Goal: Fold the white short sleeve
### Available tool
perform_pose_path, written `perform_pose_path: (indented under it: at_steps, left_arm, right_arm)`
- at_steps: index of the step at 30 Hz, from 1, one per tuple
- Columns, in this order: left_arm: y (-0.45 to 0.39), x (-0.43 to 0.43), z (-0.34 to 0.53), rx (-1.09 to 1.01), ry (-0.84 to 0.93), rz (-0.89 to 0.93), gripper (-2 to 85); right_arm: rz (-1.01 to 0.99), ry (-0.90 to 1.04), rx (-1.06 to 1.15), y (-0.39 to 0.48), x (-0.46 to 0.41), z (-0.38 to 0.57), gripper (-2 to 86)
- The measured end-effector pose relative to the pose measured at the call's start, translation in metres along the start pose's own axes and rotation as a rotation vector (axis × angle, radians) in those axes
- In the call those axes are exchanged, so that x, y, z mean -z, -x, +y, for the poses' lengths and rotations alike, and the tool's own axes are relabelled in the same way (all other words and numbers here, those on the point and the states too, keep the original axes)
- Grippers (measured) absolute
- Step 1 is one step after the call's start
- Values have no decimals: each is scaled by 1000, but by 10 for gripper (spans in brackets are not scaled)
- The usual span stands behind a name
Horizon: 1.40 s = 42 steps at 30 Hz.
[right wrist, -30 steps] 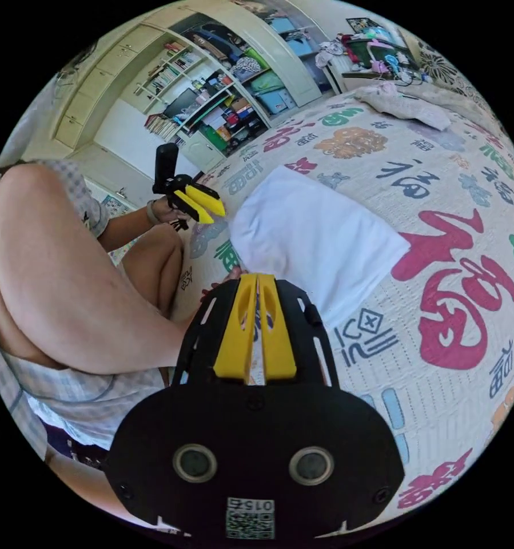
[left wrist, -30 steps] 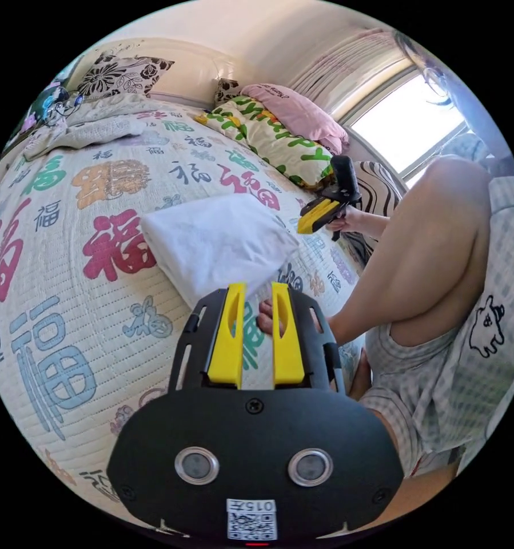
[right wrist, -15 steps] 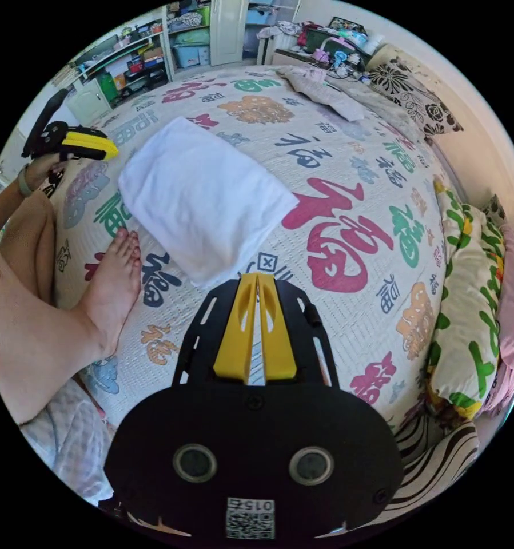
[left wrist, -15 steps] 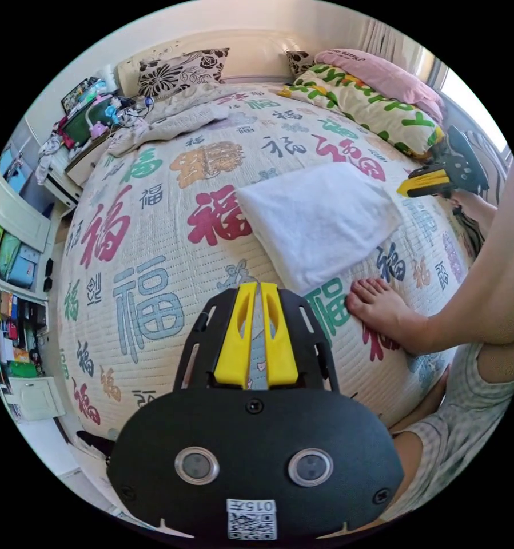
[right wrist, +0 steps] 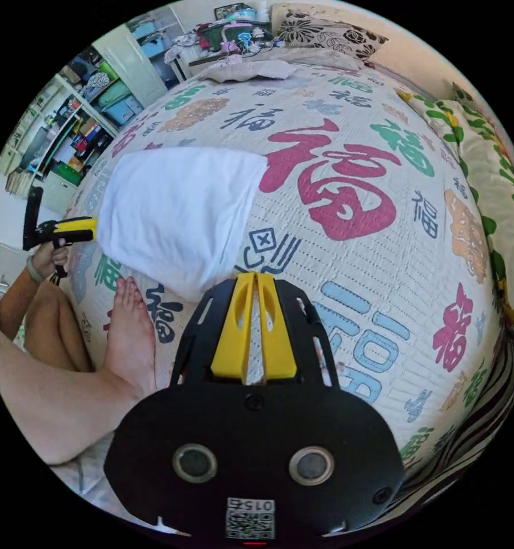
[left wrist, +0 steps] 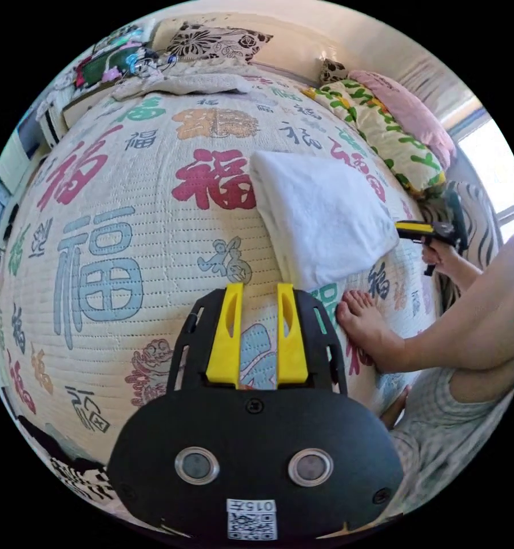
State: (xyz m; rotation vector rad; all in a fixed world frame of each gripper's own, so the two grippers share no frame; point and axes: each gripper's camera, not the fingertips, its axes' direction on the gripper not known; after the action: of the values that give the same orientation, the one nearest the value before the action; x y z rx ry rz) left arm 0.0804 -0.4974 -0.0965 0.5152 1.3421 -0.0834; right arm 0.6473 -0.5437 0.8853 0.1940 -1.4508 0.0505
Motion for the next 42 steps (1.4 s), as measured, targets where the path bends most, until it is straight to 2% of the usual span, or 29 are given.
perform_pose_path:
  at_steps: [2, 4, 6, 7, 9, 11, 14, 16, 20, 25, 28, 33, 36, 42]
  left_arm:
    - [36, 25, 11, 123, -144, 241, 115]
    - [51, 38, 13, 134, -179, 289, 134]
    - [62, 39, 9, 110, -144, 356, 153]
    - [70, 36, 6, 91, -136, 451, 158]
    - [84, 28, 3, 90, -118, 577, 163]
    - [103, 21, 3, 103, -75, 674, 159]
    - [120, 24, 7, 104, -52, 798, 160]
    - [126, 30, 11, 85, -26, 818, 163]
    - [138, 51, 27, 59, 12, 825, 162]
    - [140, 57, 47, 69, -19, 847, 134]
    - [136, 61, 55, 74, -10, 860, 99]
    - [150, 106, 102, 129, -67, 842, 54]
    - [156, 162, 156, 161, -148, 794, 47]
    - [188, 316, 332, 441, -468, 606, 45]
  right_arm:
    - [-286, -91, 4, -23, 10, -7, 89]
    - [-433, -125, 43, -36, 11, -18, 134]
    - [-466, -102, 73, -43, 1, -34, 145]
    - [-464, -94, 74, -47, -10, -44, 147]
    - [-604, -68, 60, -54, -32, -60, 142]
    - [-892, 1, 68, -59, -66, -80, 131]
    - [-1025, 31, 53, -66, -94, -98, 116]
    - [-1052, 37, 43, -68, -97, -105, 125]
    - [-909, 44, 31, -73, -97, -111, 121]
    - [-962, 25, 78, -43, -131, -143, 105]
    - [-1015, 86, 146, -5, -157, -175, 78]
    - [-1004, 108, 211, 27, -162, -210, 44]
    - [-1007, 166, 385, 84, -155, -245, 37]
    - [-1198, 385, 720, 290, -187, -333, 34]
